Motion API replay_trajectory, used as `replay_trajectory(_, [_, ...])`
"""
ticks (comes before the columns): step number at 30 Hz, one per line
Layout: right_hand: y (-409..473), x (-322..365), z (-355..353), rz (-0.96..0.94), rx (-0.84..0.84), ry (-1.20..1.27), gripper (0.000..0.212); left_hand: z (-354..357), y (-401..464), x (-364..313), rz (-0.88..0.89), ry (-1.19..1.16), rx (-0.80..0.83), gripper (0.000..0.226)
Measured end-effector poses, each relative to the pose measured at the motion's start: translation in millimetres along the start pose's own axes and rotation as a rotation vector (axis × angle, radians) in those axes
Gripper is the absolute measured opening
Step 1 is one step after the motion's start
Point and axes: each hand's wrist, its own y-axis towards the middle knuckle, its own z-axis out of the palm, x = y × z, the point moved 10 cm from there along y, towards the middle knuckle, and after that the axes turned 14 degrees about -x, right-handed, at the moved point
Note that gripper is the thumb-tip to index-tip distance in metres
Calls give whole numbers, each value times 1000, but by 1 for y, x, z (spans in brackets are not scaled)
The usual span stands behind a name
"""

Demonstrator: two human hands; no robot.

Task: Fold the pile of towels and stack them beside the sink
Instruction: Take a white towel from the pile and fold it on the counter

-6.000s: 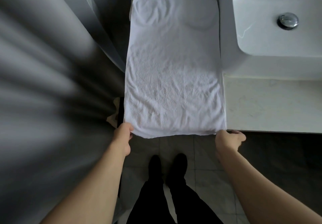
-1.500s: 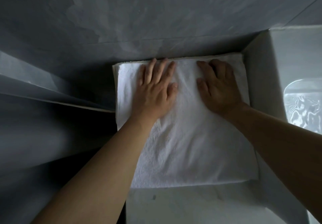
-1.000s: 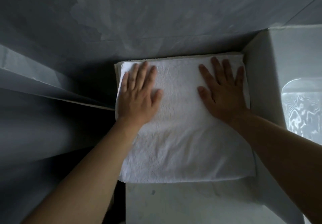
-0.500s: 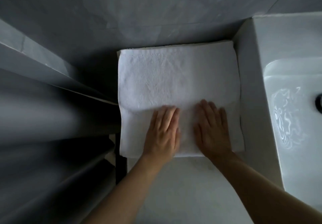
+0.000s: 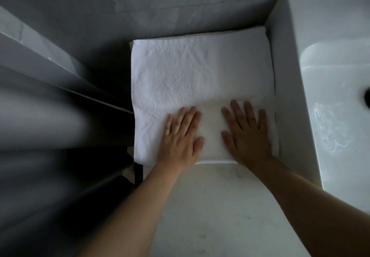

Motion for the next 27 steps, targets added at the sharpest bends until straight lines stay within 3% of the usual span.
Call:
replay_trajectory(8, [-12,-16,-14,119,108,-76,70,-15,-56,87,-254,140,207,80])
replay_trajectory(10, [-22,-9,-29,90,119,-103,68,-19,-58,77,-209,181,248,88])
replay_trajectory(12, [-37,9,-42,-76,95,-120,65,-29,-59,50,-69,134,246,94])
replay_trajectory(15, [-56,14,-40,-196,237,-283,54,-49,-62,17,107,72,104,63])
replay_trajectory(17, [-51,3,-41,-174,282,-379,43,-57,-57,13,107,108,38,50])
replay_trajectory(20, [-46,-2,-40,-207,351,-474,40,-58,-52,20,77,268,68,44])
replay_trajectory(24, [-24,2,-55,-276,342,-538,28,-67,-45,65,-149,225,147,23])
replay_trajectory(27, [20,-4,-86,-266,250,-598,23,-98,-20,106,-437,-99,-34,9])
